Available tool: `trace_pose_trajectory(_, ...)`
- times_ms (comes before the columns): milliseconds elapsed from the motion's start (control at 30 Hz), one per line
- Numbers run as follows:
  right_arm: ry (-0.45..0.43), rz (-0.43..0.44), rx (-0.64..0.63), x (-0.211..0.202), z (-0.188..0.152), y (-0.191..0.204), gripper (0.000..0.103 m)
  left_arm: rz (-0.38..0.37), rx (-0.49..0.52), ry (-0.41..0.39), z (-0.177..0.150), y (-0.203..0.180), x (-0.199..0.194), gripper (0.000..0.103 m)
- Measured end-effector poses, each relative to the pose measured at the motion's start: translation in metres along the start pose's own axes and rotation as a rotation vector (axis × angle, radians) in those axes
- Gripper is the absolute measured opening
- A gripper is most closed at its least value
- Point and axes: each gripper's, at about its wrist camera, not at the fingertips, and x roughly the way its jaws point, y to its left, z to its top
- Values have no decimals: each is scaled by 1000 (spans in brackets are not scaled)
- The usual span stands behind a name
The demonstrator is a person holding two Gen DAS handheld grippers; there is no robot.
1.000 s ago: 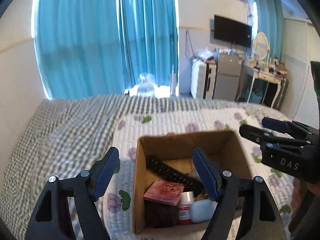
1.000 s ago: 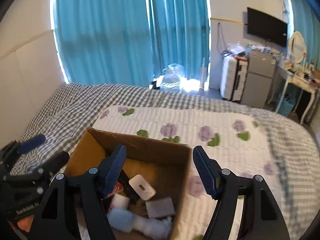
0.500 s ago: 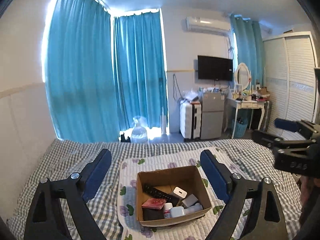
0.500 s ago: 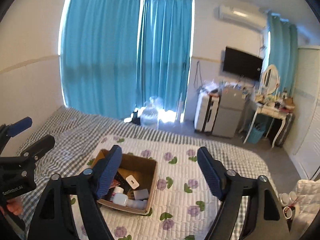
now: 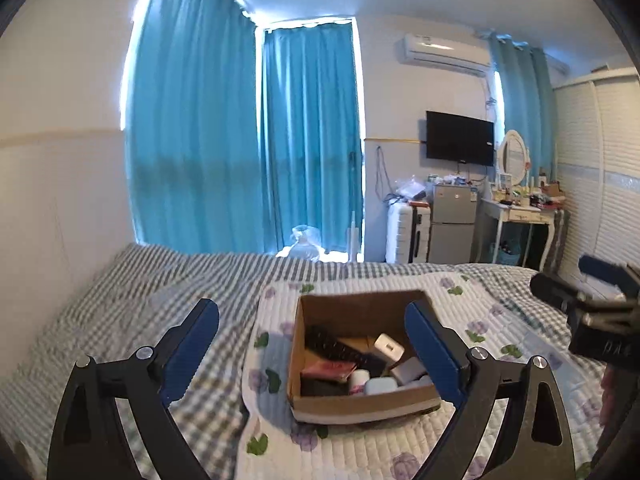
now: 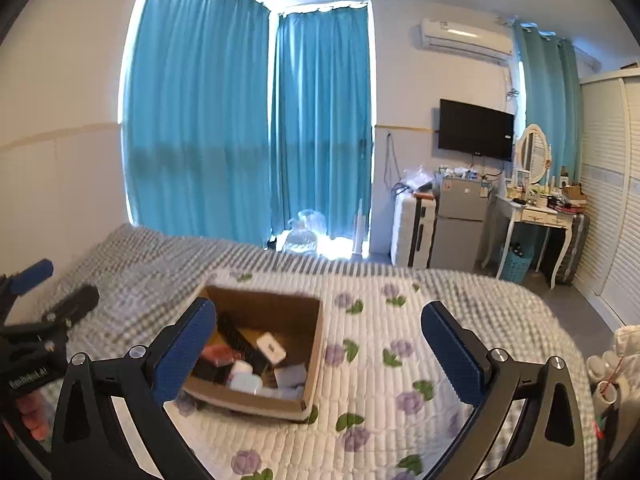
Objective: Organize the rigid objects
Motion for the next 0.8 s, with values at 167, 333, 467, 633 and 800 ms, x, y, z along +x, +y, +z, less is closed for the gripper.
trace_pose_trajectory(167,-23,-46,-44,23,-56,9,103,7,55,51,-44,3,22,96)
trace_pose_trajectory(333,75,-10,11,49,-79,2,103,-9,25,61,-57,5,28,96)
trace_pose_trajectory(467,79,-23,11,51,-86,-1,103,-29,49,39,-62,0,26,96)
trace_pose_trajectory(633,83,-38,-11,52,-94,1,103,-35,38,82,-70,-1,33,96)
trace_pose_trajectory(800,112,-32,-26,57,-101,6,103,-27,29,100,-73,1,37,96)
